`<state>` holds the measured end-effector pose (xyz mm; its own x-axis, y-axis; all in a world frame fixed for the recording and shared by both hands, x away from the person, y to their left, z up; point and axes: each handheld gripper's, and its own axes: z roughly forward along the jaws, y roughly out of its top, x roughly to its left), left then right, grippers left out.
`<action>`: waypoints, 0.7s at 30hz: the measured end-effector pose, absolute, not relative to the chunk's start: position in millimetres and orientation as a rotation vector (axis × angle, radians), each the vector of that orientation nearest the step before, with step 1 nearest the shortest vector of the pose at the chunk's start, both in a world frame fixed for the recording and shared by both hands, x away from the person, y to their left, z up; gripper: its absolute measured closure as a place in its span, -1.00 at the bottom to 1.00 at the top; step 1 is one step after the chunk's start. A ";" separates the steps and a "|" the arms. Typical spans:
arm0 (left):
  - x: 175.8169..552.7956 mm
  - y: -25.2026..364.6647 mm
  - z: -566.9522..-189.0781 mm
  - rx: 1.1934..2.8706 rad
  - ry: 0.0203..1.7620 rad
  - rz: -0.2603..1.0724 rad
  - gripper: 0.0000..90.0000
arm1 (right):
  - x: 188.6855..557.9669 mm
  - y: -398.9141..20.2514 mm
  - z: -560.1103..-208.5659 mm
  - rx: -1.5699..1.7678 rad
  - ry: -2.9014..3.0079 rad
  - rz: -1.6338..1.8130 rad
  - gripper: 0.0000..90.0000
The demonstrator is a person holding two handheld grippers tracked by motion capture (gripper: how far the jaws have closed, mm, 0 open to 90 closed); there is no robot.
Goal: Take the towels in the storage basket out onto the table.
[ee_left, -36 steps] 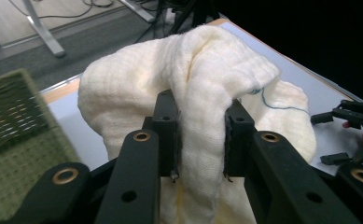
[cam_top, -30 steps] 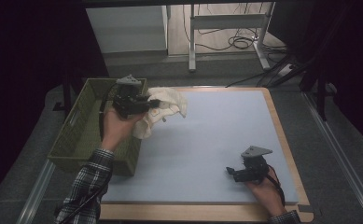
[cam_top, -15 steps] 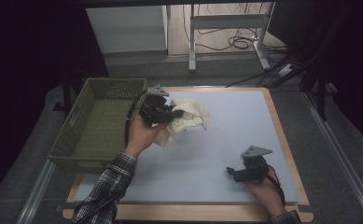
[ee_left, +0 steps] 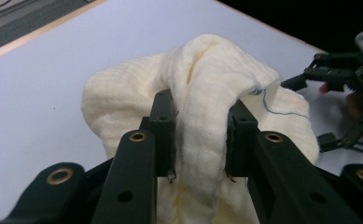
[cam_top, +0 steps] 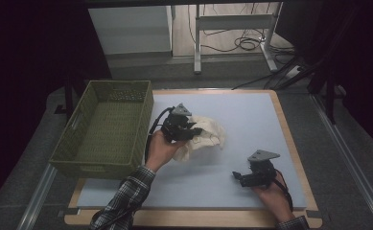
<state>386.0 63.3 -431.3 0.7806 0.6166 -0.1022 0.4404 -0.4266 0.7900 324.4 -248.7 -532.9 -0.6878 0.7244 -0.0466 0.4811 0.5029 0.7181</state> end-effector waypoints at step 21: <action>386.5 51.1 -522.7 2.181 0.861 0.185 0.32 | 324.5 -248.8 -532.8 1.005 2.409 0.991 -0.74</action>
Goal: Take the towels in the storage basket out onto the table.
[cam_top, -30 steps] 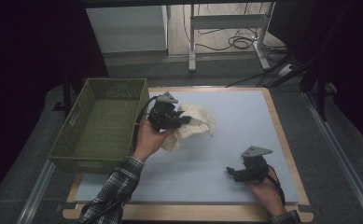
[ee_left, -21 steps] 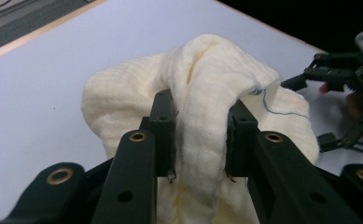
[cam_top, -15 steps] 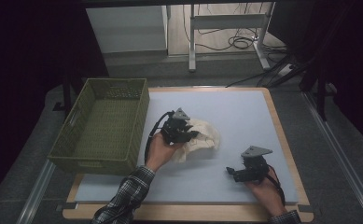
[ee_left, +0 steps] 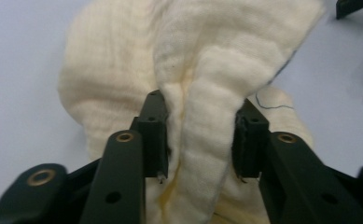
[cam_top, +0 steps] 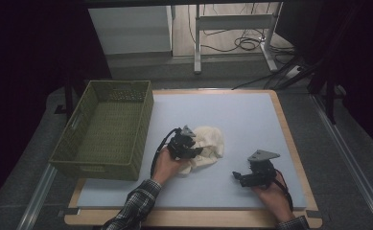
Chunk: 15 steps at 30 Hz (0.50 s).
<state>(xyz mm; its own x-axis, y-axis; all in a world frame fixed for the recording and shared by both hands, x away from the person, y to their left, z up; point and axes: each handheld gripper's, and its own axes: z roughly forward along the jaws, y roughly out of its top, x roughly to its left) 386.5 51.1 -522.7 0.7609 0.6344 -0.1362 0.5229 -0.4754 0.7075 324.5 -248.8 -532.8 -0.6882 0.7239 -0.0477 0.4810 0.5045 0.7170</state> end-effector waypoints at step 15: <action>367.3 65.9 -494.8 2.155 0.825 0.189 -0.50 | 324.3 -248.7 -532.7 1.007 2.410 0.989 -0.74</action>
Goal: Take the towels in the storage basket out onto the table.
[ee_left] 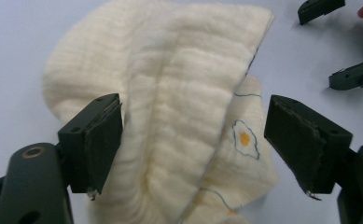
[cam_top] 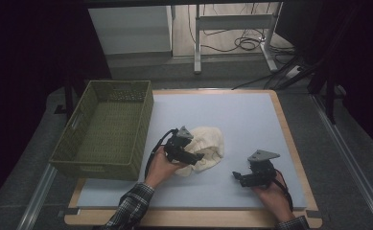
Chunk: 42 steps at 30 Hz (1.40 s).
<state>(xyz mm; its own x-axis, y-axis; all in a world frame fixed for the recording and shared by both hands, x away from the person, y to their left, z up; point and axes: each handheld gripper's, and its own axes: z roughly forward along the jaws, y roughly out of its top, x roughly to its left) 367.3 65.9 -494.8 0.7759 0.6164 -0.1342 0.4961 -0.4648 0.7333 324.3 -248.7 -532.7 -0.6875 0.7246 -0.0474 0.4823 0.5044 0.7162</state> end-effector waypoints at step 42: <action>364.5 109.4 -496.8 2.069 0.941 0.277 0.94 | 336.3 -154.7 -514.9 0.781 2.531 1.125 0.22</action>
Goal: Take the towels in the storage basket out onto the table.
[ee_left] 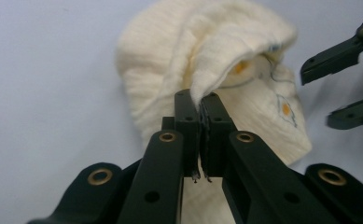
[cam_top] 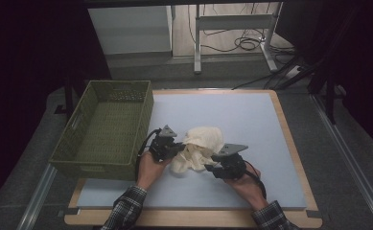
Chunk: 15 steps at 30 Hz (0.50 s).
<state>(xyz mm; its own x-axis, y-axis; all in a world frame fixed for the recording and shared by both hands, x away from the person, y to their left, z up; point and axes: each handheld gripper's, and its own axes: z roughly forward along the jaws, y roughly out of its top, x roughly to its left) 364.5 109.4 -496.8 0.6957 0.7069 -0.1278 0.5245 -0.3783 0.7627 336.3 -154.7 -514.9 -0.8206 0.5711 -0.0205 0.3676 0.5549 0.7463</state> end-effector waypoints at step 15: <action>370.4 111.2 -496.4 2.027 0.993 0.333 0.93 | 342.4 -157.2 -521.6 0.772 2.570 0.998 1.00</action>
<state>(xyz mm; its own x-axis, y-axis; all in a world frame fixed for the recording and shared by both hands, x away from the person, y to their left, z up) 370.4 111.2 -496.4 0.6520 0.7494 -0.1154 0.5283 -0.3398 0.7781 342.4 -157.2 -521.6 -0.8187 0.5708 -0.0624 0.3792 0.6191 0.6877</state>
